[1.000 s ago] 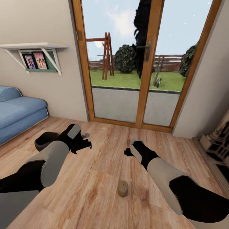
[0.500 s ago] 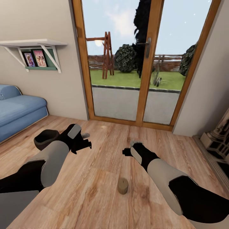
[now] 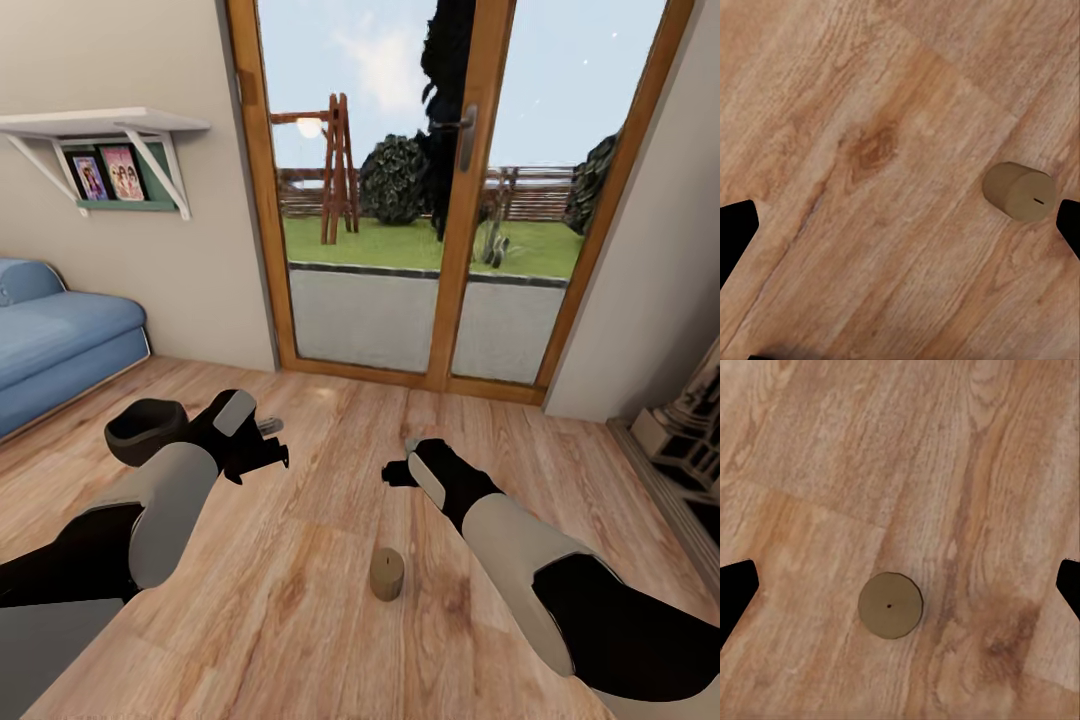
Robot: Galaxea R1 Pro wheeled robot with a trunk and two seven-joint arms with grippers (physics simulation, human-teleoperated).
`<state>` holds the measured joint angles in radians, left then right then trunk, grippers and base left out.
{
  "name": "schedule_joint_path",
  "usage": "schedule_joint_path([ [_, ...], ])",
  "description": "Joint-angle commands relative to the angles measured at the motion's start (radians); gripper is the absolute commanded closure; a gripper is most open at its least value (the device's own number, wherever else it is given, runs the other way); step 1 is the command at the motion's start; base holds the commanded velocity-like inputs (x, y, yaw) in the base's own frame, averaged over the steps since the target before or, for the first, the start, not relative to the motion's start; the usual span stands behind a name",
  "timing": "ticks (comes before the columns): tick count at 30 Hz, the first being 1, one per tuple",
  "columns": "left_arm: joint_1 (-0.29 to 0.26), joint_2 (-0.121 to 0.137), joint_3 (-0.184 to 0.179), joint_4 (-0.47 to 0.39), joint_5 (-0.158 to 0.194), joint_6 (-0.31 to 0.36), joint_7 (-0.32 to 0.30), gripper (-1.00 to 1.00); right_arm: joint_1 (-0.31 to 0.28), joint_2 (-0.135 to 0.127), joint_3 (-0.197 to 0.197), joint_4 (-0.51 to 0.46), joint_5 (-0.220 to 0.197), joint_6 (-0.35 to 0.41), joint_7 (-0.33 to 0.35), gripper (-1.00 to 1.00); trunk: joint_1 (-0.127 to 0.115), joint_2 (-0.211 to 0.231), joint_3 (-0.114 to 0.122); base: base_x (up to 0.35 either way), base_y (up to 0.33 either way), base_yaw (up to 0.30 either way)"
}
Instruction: Place each of the two pumpkins and all three candles from the living room inside a cabinet in the living room (use any cabinet), then make sure every cabinet is closed, and position the cauldron so it is next to a table in the living room.
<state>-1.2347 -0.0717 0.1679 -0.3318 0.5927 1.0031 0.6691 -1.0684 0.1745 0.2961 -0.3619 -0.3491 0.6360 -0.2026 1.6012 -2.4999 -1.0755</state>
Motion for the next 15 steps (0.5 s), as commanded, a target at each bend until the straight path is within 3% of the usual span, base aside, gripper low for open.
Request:
schedule_joint_path([
  [1,-0.001,0.0,0.003,-0.002,0.009,0.002,0.01,-1.0,-0.001,0.0,0.005,-0.002,-0.01,0.005,-0.009,-1.0,0.0,-0.001,-0.005,0.0,0.0,0.0],
  [4,-0.006,0.0,0.002,-0.003,0.01,0.003,0.01,-1.0,-0.001,0.0,0.005,-0.005,-0.011,0.009,-0.009,-1.0,0.002,-0.001,-0.017,0.0,0.0,0.0],
  [11,-0.169,0.021,0.006,0.144,0.011,0.007,0.01,-1.0,-0.001,0.0,0.005,-0.013,-0.012,0.013,-0.009,-1.0,0.005,-0.003,-0.044,0.0,0.0,0.0],
  [15,-0.363,0.055,0.009,0.284,0.048,0.008,0.011,-1.0,-0.001,0.0,0.005,-0.012,-0.013,0.012,-0.009,-1.0,0.006,-0.004,-0.059,0.0,0.0,0.0],
])
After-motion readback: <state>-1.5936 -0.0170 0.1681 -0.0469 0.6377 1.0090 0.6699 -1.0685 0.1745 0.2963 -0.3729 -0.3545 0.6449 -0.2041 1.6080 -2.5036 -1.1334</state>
